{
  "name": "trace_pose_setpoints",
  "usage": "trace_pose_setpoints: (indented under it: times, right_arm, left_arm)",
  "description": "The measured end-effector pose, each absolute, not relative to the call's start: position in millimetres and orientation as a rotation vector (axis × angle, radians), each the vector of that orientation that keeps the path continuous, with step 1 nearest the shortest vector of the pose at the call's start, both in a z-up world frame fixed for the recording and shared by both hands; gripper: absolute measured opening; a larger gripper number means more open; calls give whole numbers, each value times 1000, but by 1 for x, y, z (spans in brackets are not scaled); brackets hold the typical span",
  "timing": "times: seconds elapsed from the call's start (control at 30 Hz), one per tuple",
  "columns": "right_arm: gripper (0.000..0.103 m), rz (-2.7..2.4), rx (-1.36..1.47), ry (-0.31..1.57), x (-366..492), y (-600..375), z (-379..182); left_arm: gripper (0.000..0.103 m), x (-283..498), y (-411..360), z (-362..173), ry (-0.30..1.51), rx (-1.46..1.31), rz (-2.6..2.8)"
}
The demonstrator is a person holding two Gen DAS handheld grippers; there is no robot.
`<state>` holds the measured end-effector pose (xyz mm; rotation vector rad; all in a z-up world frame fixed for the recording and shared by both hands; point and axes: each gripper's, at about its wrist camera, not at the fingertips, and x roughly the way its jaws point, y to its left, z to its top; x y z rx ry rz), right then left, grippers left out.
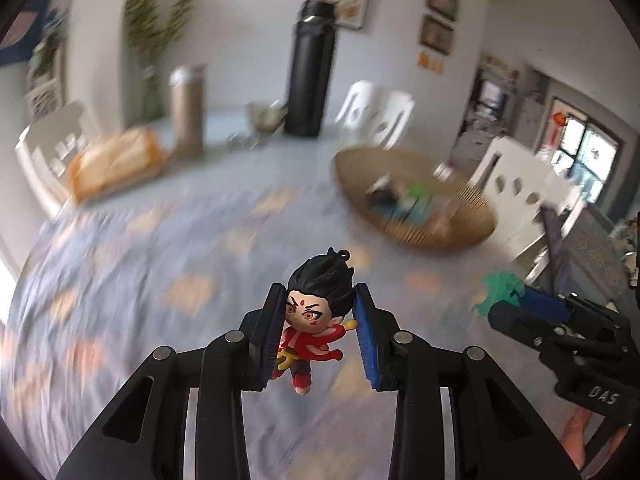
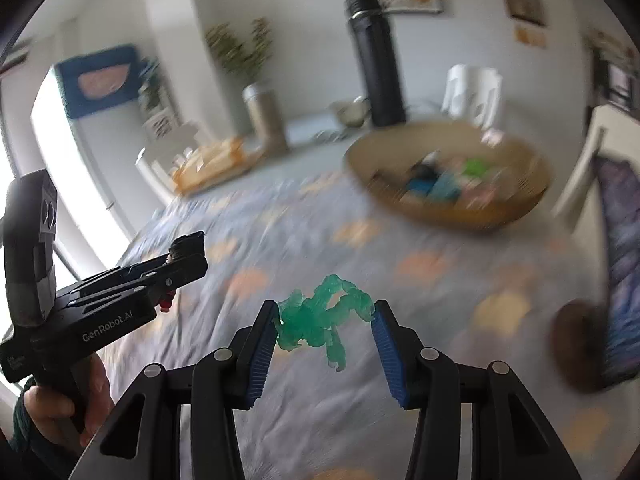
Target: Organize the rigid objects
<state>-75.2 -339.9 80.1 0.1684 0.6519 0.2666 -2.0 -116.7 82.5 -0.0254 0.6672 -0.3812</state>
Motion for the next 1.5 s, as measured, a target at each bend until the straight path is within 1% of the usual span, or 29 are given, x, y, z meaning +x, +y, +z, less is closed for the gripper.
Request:
trace_pose_setpoints:
  times: [0.13, 0.23, 0.37, 0.47, 0.63, 0.67, 0.7, 0.73, 0.8, 0.87, 0.9, 0.93, 0.97, 1.0, 1.07, 1.17, 1.3, 1.4, 1.5]
  right_arm:
    - [47, 111, 126, 556, -46, -358, 128]
    - [47, -22, 100, 515, -14, -366, 139]
    - [47, -104, 120, 583, 28, -377, 122]
    - [47, -132, 135, 669, 52, -382, 101]
    - [47, -144, 156, 725, 62, -390, 83]
    - [49, -145, 162, 734, 63, -392, 83]
    - [57, -142, 167, 739, 63, -394, 84]
    - [64, -135, 170, 731, 62, -395, 88]
    - [65, -148, 163, 688, 54, -399, 103]
    - [65, -130, 152, 628, 42, -399, 123]
    - [65, -128, 143, 597, 33, -398, 133]
    - [67, -128, 135, 570, 24, -395, 143]
    - [74, -121, 131, 554, 17, -392, 151]
    - [84, -109, 132, 540, 9, -389, 157]
    - [89, -73, 136, 519, -8, -379, 165]
    - [90, -9, 113, 523, -26, -357, 167]
    - [89, 106, 56, 574, -48, -306, 147]
    - [89, 193, 51, 613, -60, -273, 120]
    - [89, 199, 33, 621, -64, -253, 84]
  left_arm:
    - [31, 40, -153, 122, 581, -23, -437]
    - [31, 72, -177, 136, 536, -23, -442]
    - [31, 108, -201, 127, 553, -5, -447]
    - [31, 127, -209, 105, 613, -11, -456]
    - [31, 136, -216, 84, 679, -23, -478]
    - [32, 137, -218, 84, 694, -24, -500]
    - [36, 137, -218, 85, 708, -29, -532]
    - [46, 136, -216, 88, 724, -41, -559]
    - [53, 133, -207, 97, 710, -66, -571]
    - [63, 120, -193, 112, 667, -75, -554]
    - [73, 112, -186, 120, 644, -83, -547]
    - [80, 102, -175, 128, 619, -98, -536]
    - [80, 96, -169, 134, 604, -109, -529]
    - [80, 84, -159, 141, 588, -120, -527]
    - [80, 59, -140, 152, 556, -117, -498]
    - [80, 18, -111, 160, 518, -120, -445]
    - [80, -27, -75, 156, 490, -133, -345]
    - [81, -54, -51, 136, 496, -119, -242]
    - [81, -58, -34, 93, 565, -107, -163]
